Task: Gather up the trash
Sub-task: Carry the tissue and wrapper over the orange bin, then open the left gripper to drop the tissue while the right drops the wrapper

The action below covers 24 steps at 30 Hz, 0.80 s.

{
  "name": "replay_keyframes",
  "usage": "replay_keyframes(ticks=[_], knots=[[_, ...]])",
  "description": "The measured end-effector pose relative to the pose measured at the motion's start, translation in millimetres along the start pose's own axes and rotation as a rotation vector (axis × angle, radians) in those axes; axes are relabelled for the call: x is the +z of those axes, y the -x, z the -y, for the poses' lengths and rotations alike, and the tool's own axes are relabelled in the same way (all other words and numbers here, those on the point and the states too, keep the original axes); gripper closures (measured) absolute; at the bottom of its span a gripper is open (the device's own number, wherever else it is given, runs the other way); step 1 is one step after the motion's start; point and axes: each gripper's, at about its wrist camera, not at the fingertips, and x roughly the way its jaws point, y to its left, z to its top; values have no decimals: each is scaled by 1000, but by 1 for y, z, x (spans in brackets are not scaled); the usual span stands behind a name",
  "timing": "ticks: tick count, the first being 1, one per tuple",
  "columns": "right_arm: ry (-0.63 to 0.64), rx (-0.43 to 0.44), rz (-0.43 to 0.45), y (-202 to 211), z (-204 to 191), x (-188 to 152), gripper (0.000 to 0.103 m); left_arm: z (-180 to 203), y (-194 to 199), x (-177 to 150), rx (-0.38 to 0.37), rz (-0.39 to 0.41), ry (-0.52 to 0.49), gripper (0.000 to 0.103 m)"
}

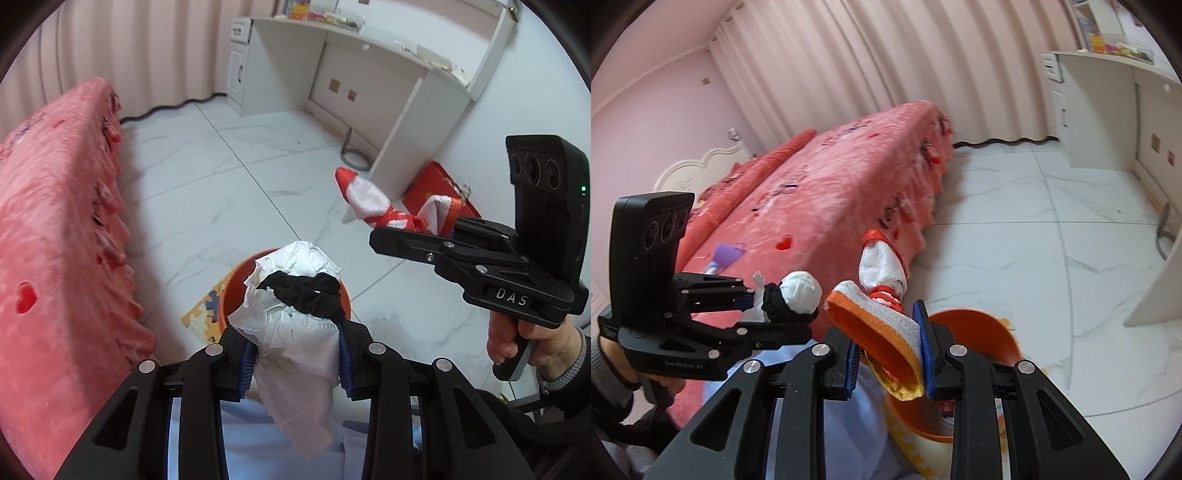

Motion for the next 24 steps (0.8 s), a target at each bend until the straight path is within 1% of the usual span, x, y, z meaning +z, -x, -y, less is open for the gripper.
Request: replay_keyframes(ticks=[6, 12, 19, 20, 23, 24], knots=[[-37, -31, -26, -20, 21, -9, 76, 1, -28, 11, -26, -47, -11, 65], [-86, -50, -44, -36, 38, -14, 76, -2, -51, 21, -34, -73, -11, 65], [-96, -56, -58, -52, 41, -10, 76, -3, -66, 29, -28, -86, -21, 65], [-98, -56, -58, -53, 41, -9, 76, -3, -68, 30, -27, -87, -18, 61], [-105, -57, -63, -56, 43, -9, 76, -3, -71, 31, -15, -89, -15, 36], [-105, -59, -65, -57, 44, -9, 76, -3, -72, 31, -7, -85, -15, 35]])
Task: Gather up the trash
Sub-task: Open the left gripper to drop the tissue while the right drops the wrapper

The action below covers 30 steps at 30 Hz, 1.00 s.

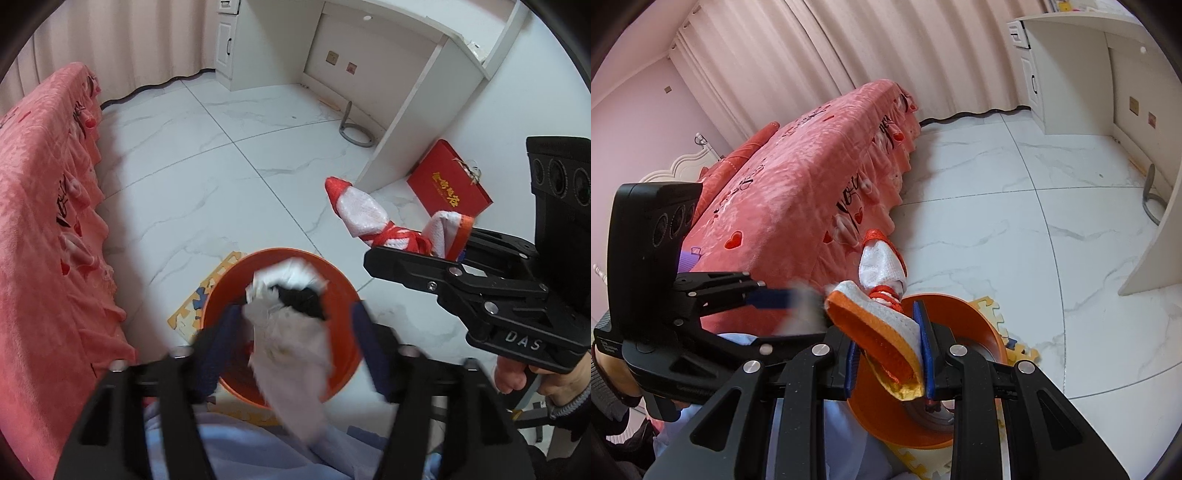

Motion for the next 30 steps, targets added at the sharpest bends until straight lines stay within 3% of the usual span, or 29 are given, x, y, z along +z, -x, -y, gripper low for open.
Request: replay_keyframes(ticks=[16, 18, 19, 30], knots=[[5, -5, -31, -11, -5, -1, 70, -14, 15, -11, 38, -2, 35, 35], [-4, -4, -47, -15, -4, 0, 54, -16, 15, -13, 42, -6, 42, 35], [-9, -10, -46, -16, -4, 0, 41, -16, 15, -13, 45, -6, 44, 35], [3, -15, -19, -5, -12, 3, 39, -16, 26, -18, 51, 8, 50, 34]])
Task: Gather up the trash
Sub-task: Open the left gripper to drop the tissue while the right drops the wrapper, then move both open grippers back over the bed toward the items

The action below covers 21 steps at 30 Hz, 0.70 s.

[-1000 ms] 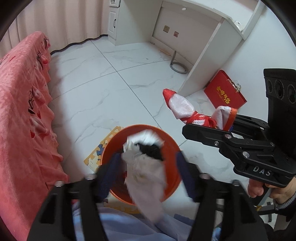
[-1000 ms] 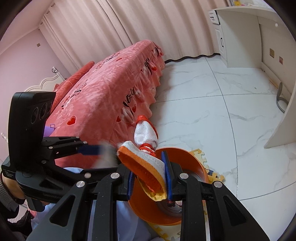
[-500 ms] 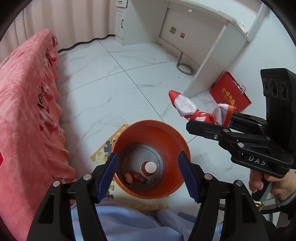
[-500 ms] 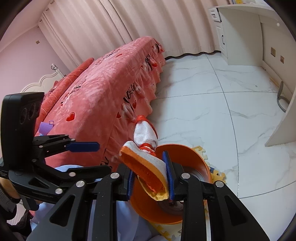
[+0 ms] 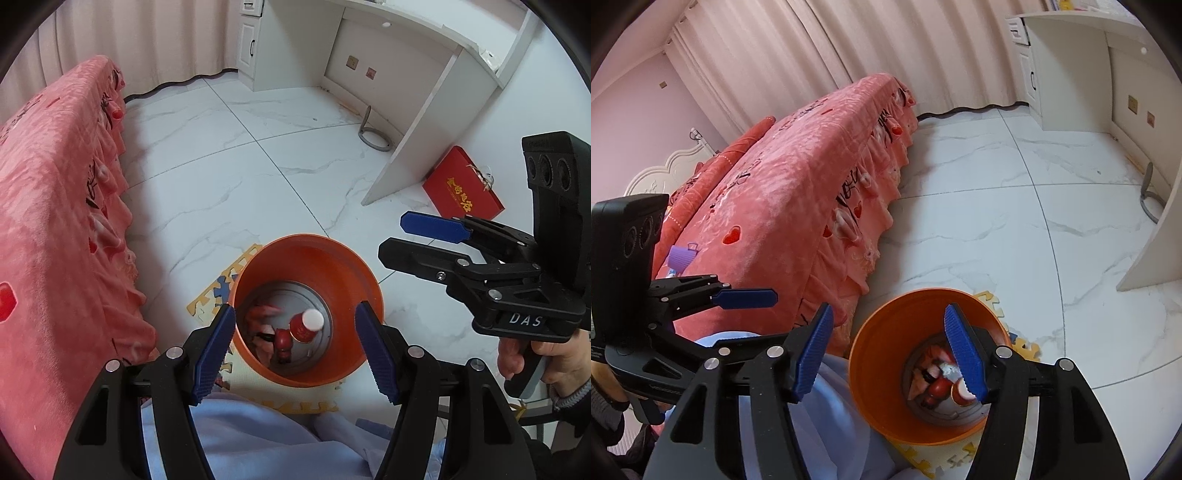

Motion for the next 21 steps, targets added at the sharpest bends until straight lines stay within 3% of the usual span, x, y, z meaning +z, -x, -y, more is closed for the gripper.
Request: replay_keyframes(ticks=[3, 13, 15, 18, 21], knots=[[9, 9, 8, 6, -7, 3, 39, -2, 11, -3, 27, 31, 6, 20], [74, 83, 23, 27, -52, 7, 33, -16, 63, -24, 92, 110, 66, 14], [92, 105, 19, 31, -66, 8, 26, -21, 72, -31, 107, 119, 90, 14], [127, 151, 14, 36, -91, 9, 25, -29, 91, -45, 134, 141, 128, 6], [173, 193, 9, 40, -119, 6, 19, -36, 114, -63, 164, 175, 164, 6]])
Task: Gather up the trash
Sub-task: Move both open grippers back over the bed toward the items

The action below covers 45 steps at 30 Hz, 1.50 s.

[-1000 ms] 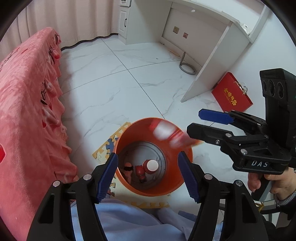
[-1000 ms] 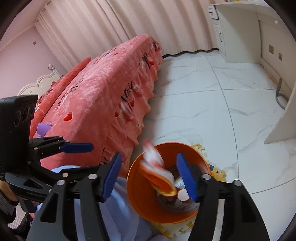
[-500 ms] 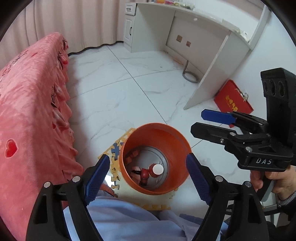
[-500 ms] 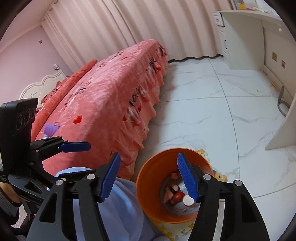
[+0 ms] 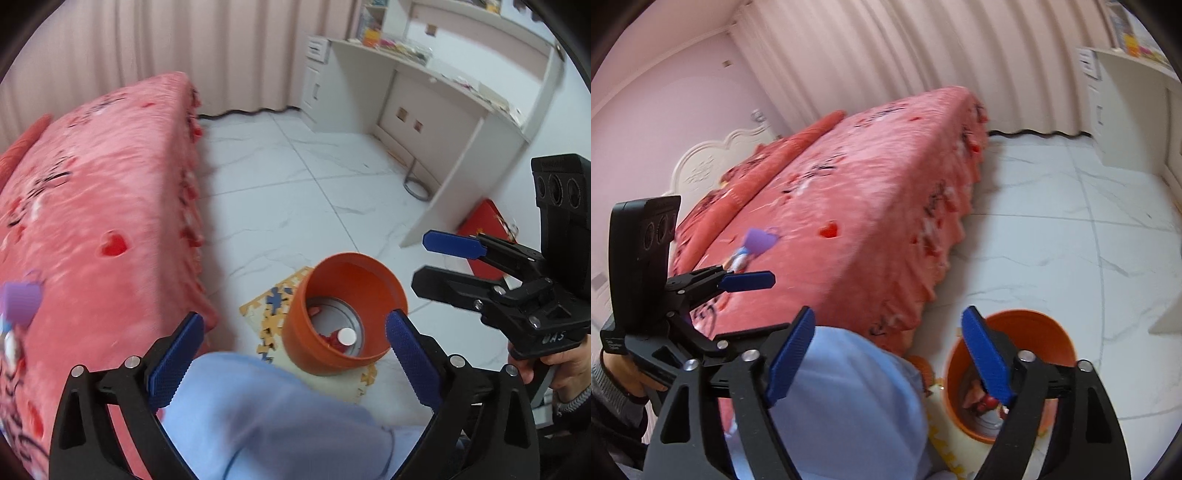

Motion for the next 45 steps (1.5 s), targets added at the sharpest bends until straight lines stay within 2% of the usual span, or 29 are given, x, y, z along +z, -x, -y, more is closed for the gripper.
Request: replay_keyframes(ticks=[11, 24, 32, 45], knots=[[187, 171, -79, -40, -115, 2, 19, -61, 73, -64, 144, 45, 189, 6], [357, 307, -148, -86, -229, -3, 19, -130, 144, -148, 298, 93, 437, 6], [417, 348, -179, -116, -271, -3, 19, -169, 168, -179, 355, 111, 534, 6], [472, 385, -216, -184, -319, 11, 19, -239, 175, -195, 402, 96, 607, 6]])
